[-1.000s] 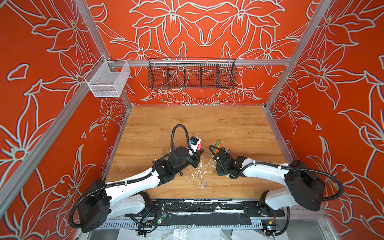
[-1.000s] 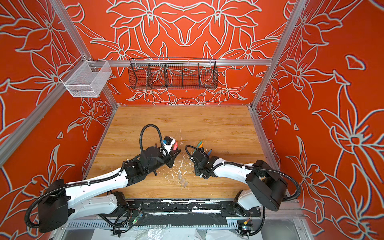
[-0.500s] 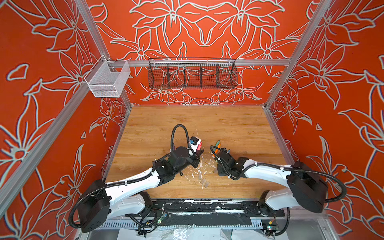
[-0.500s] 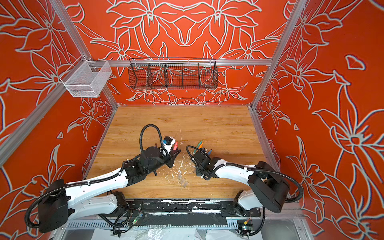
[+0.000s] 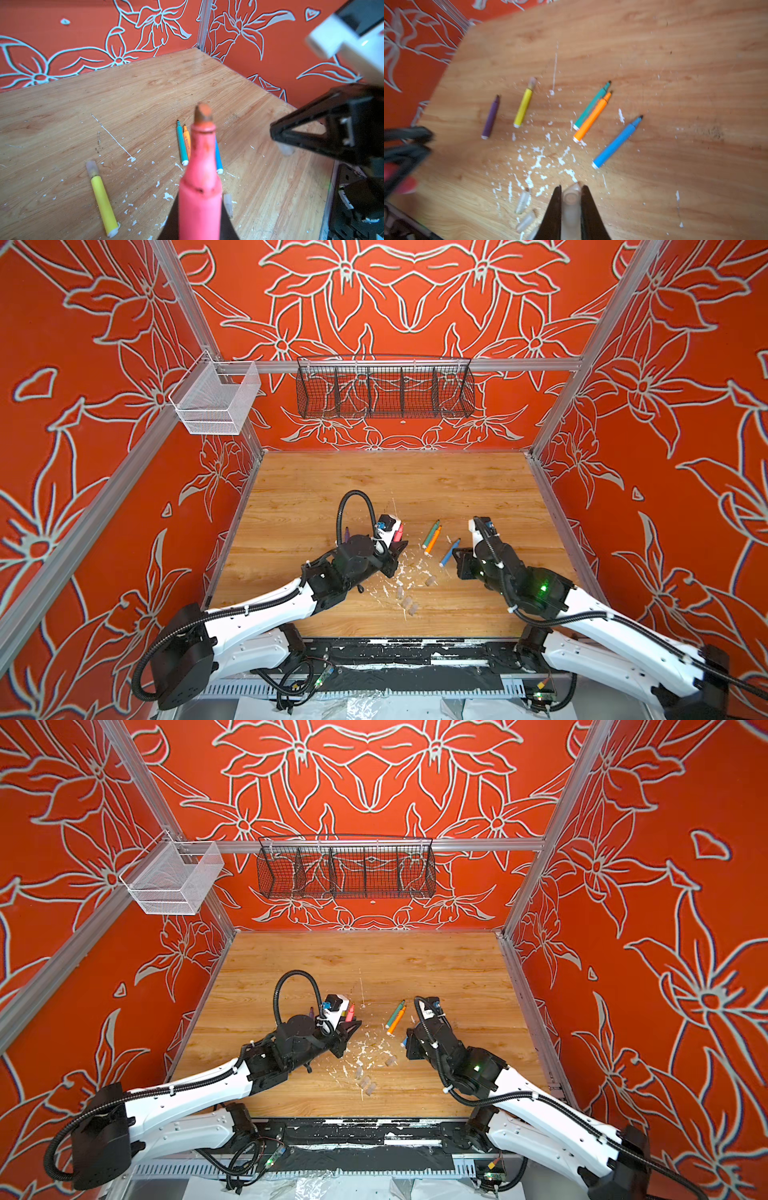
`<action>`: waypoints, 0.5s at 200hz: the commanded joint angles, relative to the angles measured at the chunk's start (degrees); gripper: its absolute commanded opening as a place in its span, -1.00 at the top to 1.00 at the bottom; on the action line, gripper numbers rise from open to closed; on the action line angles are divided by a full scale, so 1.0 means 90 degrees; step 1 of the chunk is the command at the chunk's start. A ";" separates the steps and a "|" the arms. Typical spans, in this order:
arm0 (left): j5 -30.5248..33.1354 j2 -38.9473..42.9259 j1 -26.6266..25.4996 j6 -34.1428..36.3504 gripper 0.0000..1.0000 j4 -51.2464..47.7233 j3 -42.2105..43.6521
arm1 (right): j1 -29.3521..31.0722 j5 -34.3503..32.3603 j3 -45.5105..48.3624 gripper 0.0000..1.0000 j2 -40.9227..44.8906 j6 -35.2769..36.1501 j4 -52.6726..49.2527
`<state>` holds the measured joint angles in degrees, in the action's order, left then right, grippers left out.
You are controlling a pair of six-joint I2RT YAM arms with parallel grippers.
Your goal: Insert the pens into the pen caps
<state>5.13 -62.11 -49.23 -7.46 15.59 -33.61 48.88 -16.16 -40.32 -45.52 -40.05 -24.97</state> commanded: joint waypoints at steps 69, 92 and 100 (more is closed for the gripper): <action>-0.0532 -0.0077 -0.0028 0.0042 1.00 0.0274 -0.0035 | 0.0037 -0.0586 -0.0695 1.00 0.0360 0.0275 0.1408; -0.0573 -0.0110 -0.0027 0.0038 1.00 0.0296 -0.0033 | 0.0038 -0.0429 -0.0382 1.00 0.0424 0.0033 0.1604; -0.0570 -0.0131 -0.0028 0.0038 1.00 0.0298 -0.0033 | 0.0037 -0.0388 -0.0219 1.00 0.0455 -0.0067 0.1707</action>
<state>1.23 -62.65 -49.23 -7.49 16.03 -33.61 48.90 -20.43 -45.65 -42.39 -38.65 -13.32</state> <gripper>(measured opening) 0.149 0.157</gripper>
